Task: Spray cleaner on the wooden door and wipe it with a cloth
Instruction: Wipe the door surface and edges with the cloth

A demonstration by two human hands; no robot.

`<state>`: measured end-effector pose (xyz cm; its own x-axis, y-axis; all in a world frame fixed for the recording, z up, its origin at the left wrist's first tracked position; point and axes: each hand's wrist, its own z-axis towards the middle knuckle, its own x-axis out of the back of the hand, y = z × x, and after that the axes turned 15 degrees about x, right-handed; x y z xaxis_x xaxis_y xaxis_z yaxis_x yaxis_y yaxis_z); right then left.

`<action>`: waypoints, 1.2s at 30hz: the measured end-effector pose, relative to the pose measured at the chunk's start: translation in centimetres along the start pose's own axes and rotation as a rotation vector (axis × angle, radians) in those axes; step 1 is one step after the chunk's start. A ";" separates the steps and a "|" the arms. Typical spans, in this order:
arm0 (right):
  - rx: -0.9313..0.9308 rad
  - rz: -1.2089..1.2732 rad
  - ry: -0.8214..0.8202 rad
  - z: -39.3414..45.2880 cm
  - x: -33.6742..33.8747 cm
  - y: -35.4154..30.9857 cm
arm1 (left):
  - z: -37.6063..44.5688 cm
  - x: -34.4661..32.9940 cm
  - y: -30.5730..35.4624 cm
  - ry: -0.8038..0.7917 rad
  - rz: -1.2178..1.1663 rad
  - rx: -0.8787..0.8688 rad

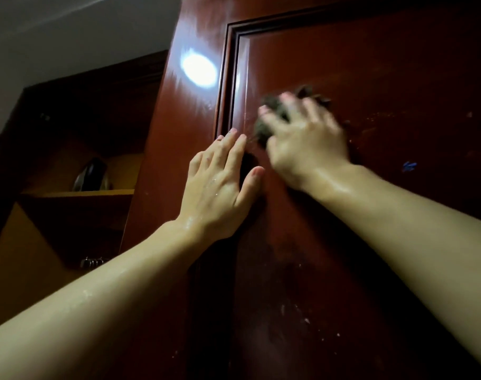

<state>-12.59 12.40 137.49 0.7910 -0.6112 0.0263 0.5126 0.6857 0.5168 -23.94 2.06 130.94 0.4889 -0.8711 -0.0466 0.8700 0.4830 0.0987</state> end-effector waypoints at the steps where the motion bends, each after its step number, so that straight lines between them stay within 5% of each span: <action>1: -0.120 -0.007 -0.014 -0.4 0.3 1.5 | 0.2 0.0 0.3 -0.010 0.039 0.004; 5: -0.320 -0.021 -0.062 -1.8 1.5 3.6 | 1.1 -0.5 0.9 -0.025 0.099 0.012; 9: 0.130 0.027 -0.021 -1.6 0.2 -0.8 | 1.9 -0.8 1.2 0.025 0.054 0.039; 11: 0.165 0.034 -0.026 -1.8 -0.2 -0.4 | 2.2 -0.7 1.8 0.063 0.018 0.057; 14: -0.036 -0.069 0.031 -3.0 0.5 3.5 | 2.9 -0.4 3.3 0.066 0.041 0.095; 19: -0.411 -0.072 -0.120 -3.1 2.8 7.0 | 3.8 -0.6 5.5 0.045 0.006 0.199; 25: 0.073 0.084 -0.002 -2.1 1.3 2.4 | 3.9 -1.3 6.8 0.023 0.036 0.309; 28: 0.032 -0.009 0.086 -3.1 1.6 6.1 | 4.0 -0.9 7.5 0.038 -0.045 0.363; 33: -0.298 -0.042 0.067 -4.6 3.3 10.4 | 3.8 -1.2 8.3 0.021 -0.043 0.366; 36: -0.089 0.031 0.051 -2.4 2.4 7.6 | 3.8 -1.4 8.5 0.035 -0.063 0.365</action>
<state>-6.01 17.12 139.41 0.8219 -0.5696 -0.0034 0.5132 0.7380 0.4381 -17.47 7.09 135.60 0.4425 -0.8915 -0.0973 0.8215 0.3594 0.4427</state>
